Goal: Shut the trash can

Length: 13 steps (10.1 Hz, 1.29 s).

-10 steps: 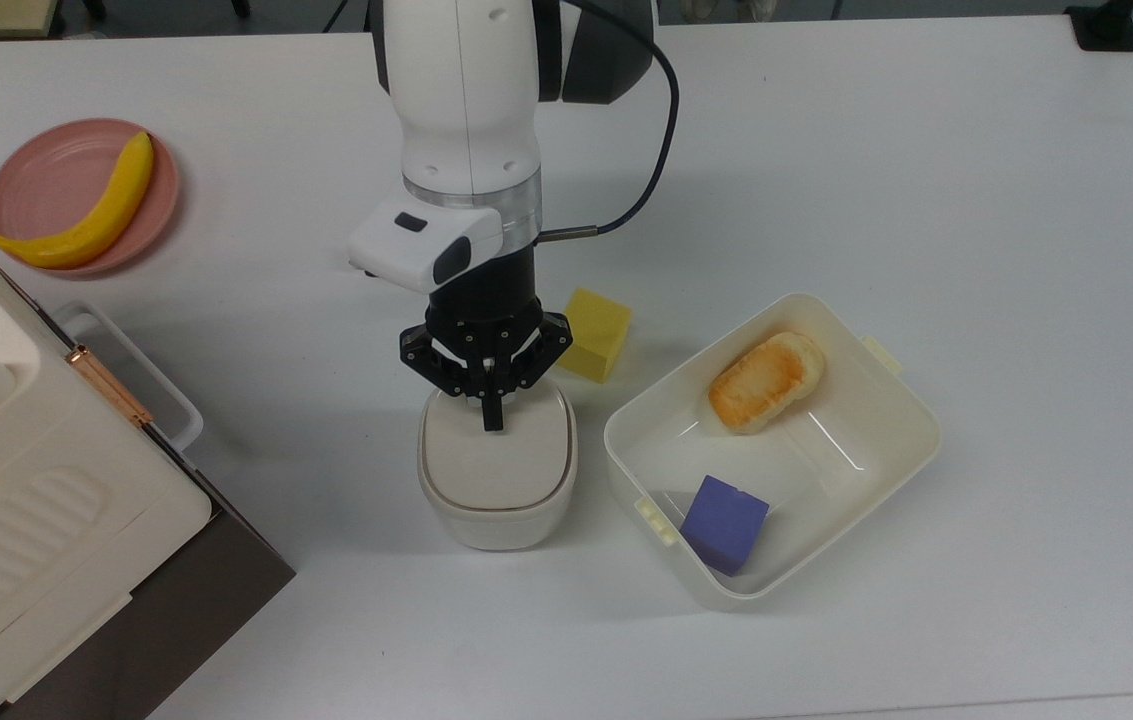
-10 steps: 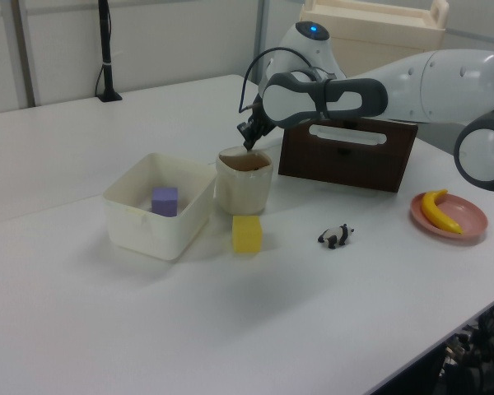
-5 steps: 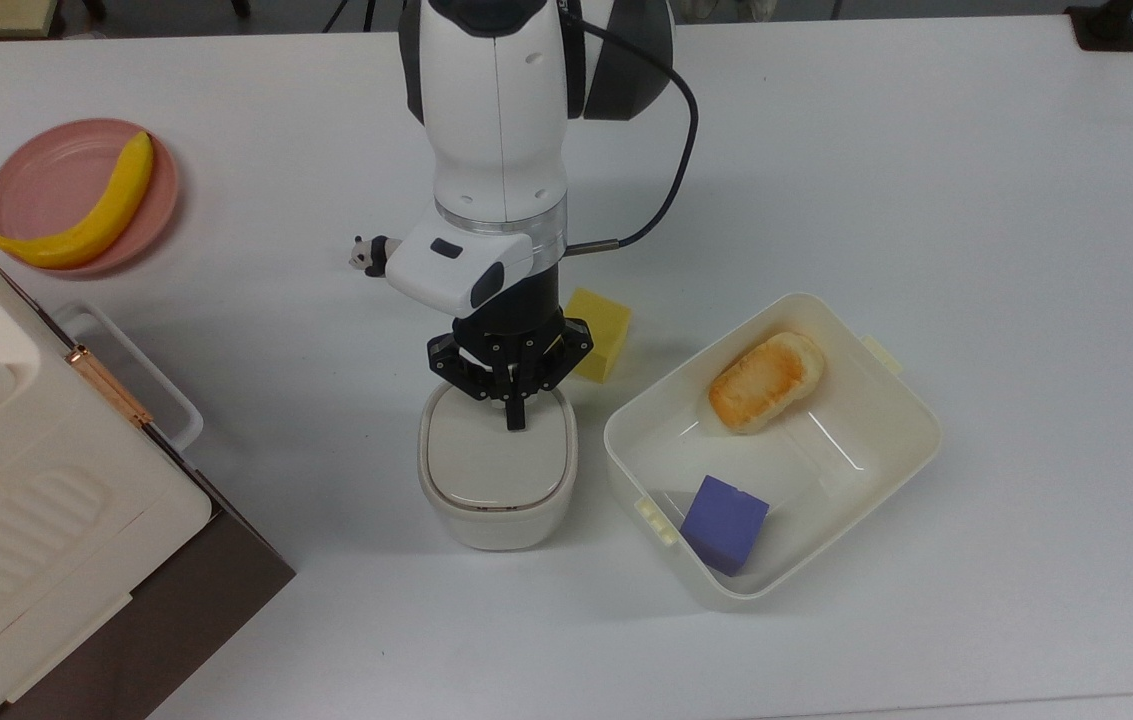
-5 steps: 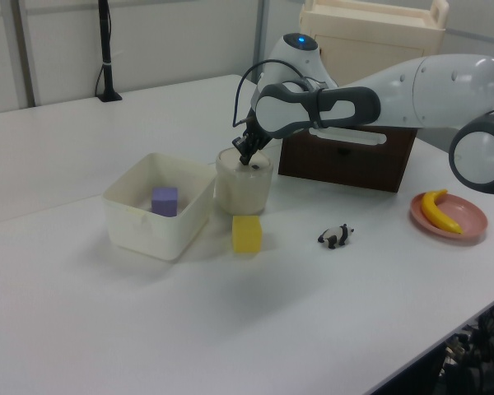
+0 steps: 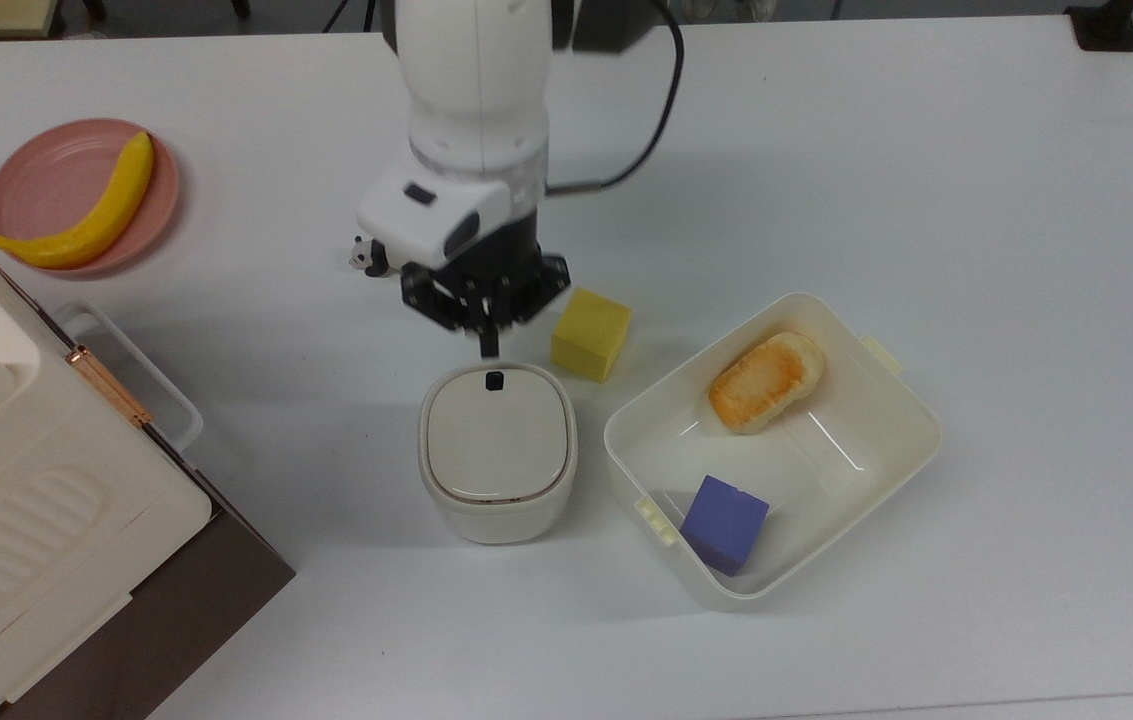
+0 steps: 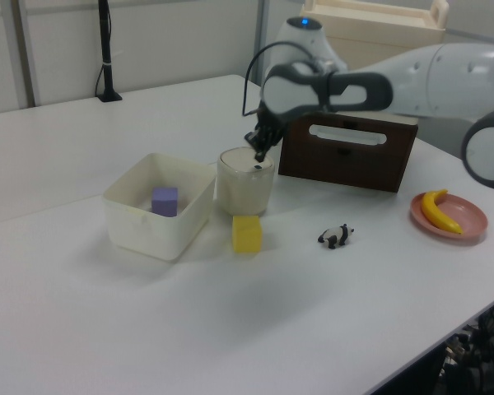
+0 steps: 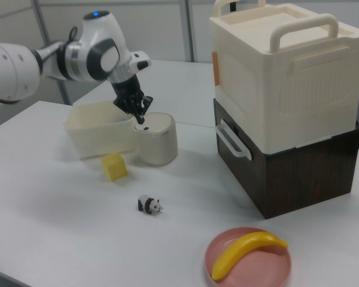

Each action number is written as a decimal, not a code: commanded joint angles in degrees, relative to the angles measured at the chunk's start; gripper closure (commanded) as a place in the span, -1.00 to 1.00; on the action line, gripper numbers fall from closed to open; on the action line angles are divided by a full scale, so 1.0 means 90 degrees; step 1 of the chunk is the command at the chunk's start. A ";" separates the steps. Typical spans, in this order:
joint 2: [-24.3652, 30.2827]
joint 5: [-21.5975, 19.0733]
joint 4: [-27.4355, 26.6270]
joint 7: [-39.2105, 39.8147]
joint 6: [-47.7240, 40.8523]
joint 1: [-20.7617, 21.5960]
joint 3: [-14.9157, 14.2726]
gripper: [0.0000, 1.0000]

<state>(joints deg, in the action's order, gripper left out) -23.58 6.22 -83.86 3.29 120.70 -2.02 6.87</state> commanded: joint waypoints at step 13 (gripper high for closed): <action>0.2308 -0.0027 -0.1190 -0.0521 -0.2435 -0.0010 -0.0022 -1.00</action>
<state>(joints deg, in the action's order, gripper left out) -4.11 6.21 -92.50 0.58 97.14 -2.89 6.78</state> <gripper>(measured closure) 0.123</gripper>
